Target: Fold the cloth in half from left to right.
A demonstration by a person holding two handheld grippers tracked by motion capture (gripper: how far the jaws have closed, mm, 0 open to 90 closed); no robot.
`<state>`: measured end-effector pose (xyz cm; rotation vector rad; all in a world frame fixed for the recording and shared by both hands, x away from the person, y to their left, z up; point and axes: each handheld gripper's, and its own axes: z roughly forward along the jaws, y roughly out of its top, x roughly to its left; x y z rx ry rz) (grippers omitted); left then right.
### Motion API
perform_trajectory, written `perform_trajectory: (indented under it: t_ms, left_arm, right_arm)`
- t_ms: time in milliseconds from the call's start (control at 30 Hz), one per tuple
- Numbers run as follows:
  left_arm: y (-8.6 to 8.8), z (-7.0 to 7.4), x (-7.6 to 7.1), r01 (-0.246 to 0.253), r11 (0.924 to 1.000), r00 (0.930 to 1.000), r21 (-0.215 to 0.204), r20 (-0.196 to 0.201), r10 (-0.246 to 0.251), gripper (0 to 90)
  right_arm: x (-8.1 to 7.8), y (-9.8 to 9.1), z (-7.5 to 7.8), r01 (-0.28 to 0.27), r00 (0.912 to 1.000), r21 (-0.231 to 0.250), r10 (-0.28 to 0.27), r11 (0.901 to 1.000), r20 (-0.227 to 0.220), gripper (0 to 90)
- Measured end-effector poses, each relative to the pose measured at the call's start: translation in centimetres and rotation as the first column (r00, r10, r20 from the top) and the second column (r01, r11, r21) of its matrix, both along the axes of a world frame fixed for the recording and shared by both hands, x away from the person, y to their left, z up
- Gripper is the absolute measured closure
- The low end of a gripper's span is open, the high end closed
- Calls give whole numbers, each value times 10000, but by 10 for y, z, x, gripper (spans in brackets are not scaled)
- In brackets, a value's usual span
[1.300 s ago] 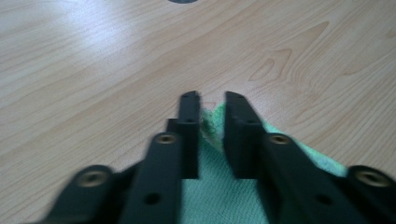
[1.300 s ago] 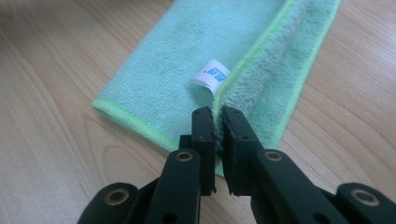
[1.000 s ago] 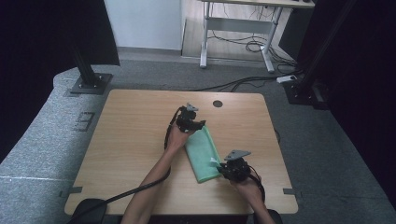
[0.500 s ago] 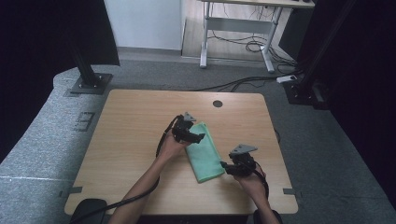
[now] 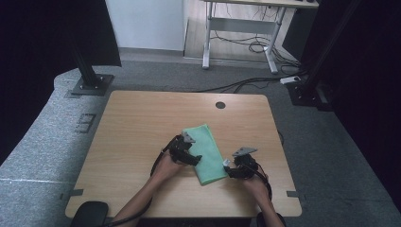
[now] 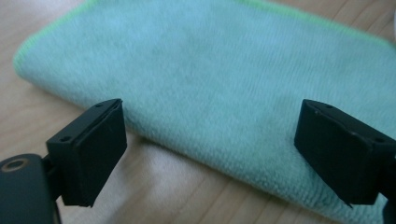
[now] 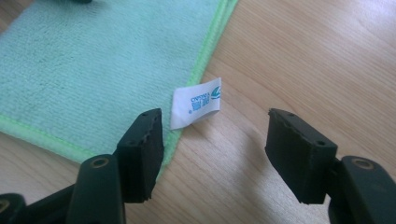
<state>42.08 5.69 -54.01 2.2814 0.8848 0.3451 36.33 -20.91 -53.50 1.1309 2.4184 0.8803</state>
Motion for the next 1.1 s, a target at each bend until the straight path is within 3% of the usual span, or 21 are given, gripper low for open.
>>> perform_trajectory:
  t_ms: [400,700,1100]
  left_arm:
    - [7,-7,-1,-518,9985,9986,156,114,516,16]
    - [27,-8,3,-857,9963,9963,35,-83,857,11]
    - [53,-6,6,-1228,9924,9923,123,-154,1230,10]
  right_arm:
    - [-3,0,-6,-387,9990,470,398,9981,-210,326]
    - [-9,21,-9,-849,9963,540,856,9949,-115,268]
    - [-10,52,-9,-1075,9942,464,1076,9931,5,225]
